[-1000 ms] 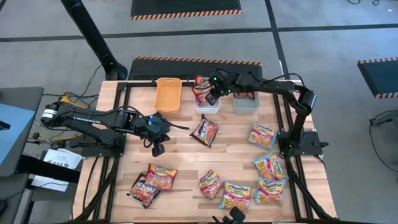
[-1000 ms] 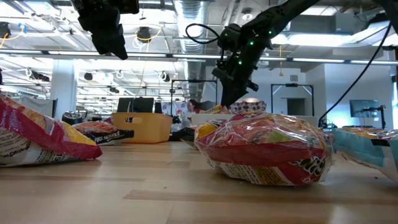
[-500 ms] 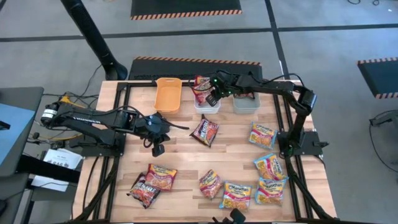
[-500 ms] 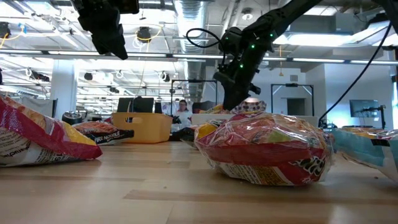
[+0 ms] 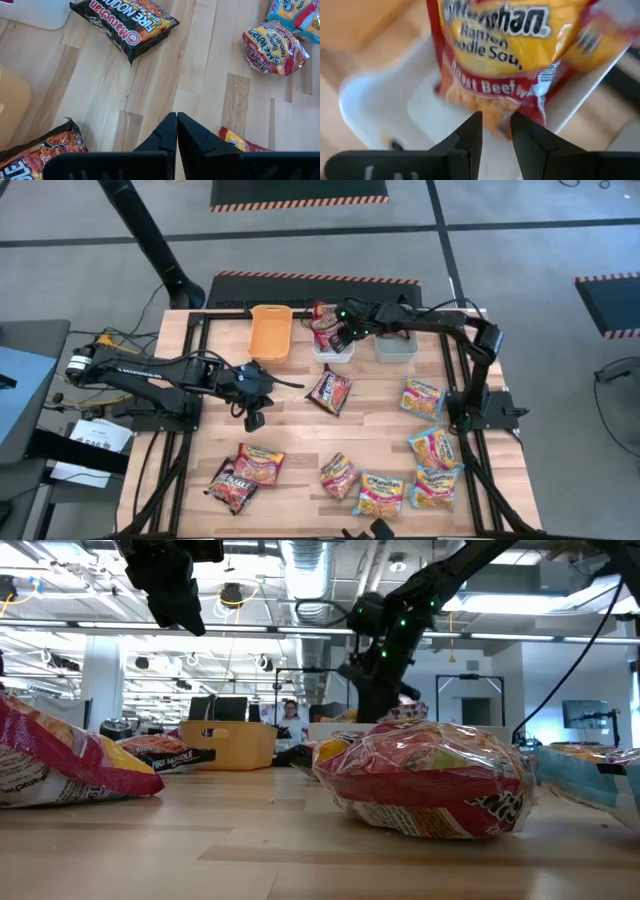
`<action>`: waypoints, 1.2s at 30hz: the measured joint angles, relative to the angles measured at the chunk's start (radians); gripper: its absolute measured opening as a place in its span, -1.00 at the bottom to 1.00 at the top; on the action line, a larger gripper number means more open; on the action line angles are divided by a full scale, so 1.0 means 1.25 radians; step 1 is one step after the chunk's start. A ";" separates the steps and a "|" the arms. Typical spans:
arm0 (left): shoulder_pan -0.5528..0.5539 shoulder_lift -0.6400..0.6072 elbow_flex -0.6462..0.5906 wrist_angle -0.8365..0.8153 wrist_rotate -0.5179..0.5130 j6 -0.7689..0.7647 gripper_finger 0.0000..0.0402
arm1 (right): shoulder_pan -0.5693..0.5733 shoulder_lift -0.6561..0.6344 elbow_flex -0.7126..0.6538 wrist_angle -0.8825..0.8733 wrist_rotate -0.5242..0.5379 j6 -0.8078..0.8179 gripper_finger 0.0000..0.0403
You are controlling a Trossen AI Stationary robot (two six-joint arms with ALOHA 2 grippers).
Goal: Sort Maruchan noodles
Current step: Put the red noodle pack into the white bin
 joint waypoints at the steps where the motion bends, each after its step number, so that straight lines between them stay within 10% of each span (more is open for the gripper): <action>1: 0.000 0.000 0.000 0.000 0.000 0.000 -1.00 | 0.001 0.009 0.000 -0.005 -0.003 0.000 -0.37; 36: 0.001 0.000 0.000 -0.001 -0.002 0.005 -1.00 | 0.035 0.033 0.091 -0.016 -0.038 -0.066 -0.37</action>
